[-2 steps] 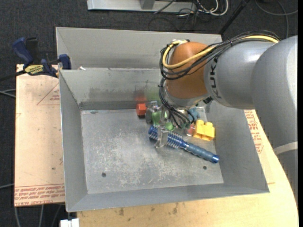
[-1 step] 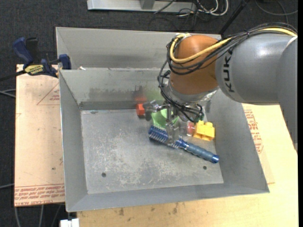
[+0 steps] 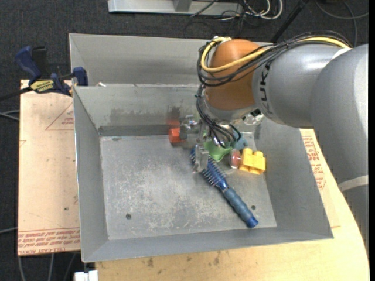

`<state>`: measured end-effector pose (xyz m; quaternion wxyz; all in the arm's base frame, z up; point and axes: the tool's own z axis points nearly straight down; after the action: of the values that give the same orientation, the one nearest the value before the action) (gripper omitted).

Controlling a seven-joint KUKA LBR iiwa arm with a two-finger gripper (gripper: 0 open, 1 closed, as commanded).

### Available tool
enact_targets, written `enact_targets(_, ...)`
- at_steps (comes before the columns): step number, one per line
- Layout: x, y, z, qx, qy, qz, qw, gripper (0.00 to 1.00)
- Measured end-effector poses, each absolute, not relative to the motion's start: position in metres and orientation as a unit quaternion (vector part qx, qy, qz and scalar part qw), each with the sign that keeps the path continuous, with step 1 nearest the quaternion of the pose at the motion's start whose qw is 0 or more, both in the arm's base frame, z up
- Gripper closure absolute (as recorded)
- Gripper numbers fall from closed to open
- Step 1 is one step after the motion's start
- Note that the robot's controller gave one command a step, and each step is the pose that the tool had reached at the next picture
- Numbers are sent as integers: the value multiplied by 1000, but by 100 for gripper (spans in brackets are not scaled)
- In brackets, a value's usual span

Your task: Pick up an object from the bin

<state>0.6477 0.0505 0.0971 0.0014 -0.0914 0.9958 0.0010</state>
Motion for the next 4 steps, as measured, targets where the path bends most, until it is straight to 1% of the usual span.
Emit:
enact_targets(1, 626, 50, 151, -328, 945, 0, 3, 0)
enact_targets(2, 631, 53, 143, -287, 958, 1, 2, 0)
enact_targets(3, 623, 52, 146, -543, 840, 0, 2, 0)
enact_targets(4, 645, 50, 118, -707, 707, 1, 2, 0)
